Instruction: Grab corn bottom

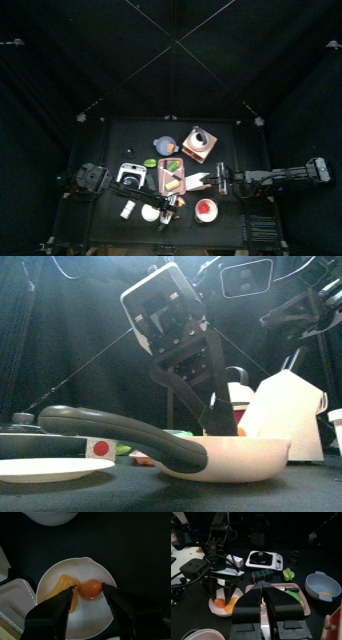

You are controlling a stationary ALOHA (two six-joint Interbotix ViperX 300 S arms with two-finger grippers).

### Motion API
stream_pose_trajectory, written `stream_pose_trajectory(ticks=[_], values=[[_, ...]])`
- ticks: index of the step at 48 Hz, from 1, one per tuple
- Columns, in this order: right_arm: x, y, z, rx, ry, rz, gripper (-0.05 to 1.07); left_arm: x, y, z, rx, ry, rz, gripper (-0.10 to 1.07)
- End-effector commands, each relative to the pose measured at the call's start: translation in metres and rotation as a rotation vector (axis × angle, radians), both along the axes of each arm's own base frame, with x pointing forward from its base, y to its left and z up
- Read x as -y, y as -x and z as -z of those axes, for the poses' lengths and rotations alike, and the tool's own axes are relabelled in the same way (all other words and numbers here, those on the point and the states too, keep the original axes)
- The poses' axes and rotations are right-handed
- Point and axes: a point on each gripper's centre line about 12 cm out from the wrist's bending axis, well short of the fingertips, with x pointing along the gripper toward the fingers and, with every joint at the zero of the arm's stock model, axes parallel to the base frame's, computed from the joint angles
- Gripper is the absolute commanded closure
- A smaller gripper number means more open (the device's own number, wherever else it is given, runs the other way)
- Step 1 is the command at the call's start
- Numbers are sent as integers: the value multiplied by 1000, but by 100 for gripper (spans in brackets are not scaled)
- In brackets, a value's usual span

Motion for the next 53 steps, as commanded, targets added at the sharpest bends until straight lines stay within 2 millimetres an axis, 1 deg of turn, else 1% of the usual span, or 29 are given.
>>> stream_pose_trajectory(ticks=[1, 10, 21, 32, 43, 48, 53], values=[[1, -2, -4, 14, 1, 4, 100, 2, -7, -15, 45, 9, 4, 11], [1, -2, -3, 12, 1, 6, 100, 3, -6, -9, 32, 5, 6, 11], [2, -1, -2, 9, 1, 10, 100, 2, -5, -6, 24, 4, 3, 11], [2, -1, -2, 11, 1, 10, 100, 2, -5, 3, 7, 4, -3, 11], [3, -1, -2, 9, 1, 13, 100, 2, -5, 5, 3, 2, -1, 12], [3, -1, -2, 9, 0, 15, 100, 2, -4, 8, -6, 0, -1, 15], [3, -1, -2, 8, 1, 13, 100, 2, -4, 9, -9, 0, -4, 24]])
